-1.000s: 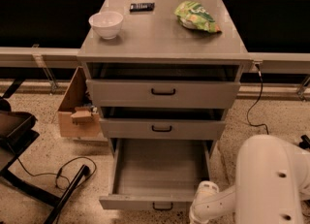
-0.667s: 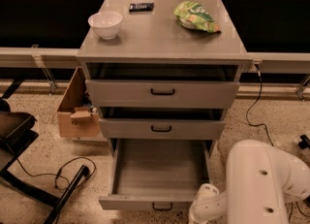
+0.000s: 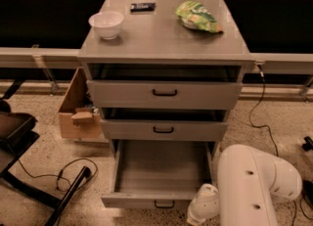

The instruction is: Close bottom drawer

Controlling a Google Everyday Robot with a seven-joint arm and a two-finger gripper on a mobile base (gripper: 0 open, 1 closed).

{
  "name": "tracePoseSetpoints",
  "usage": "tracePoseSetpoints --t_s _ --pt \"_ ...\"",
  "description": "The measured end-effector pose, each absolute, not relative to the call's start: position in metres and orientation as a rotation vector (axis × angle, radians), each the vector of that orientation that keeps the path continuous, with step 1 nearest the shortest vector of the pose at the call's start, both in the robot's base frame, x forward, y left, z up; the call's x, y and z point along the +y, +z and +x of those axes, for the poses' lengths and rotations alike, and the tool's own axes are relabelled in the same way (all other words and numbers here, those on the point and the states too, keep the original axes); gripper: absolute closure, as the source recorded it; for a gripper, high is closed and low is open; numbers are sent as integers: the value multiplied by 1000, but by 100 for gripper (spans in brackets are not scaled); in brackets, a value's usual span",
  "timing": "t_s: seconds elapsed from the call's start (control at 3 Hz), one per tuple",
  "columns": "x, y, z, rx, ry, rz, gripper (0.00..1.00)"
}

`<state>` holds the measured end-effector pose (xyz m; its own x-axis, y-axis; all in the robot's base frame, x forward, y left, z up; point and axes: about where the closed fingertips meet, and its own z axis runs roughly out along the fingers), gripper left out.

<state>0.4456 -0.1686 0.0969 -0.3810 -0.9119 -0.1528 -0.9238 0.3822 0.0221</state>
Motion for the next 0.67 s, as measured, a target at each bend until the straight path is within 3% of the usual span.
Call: tracePoseSetpoints --t_s 0.67 --pt "-167 98 475 2461 126 -1660 100"
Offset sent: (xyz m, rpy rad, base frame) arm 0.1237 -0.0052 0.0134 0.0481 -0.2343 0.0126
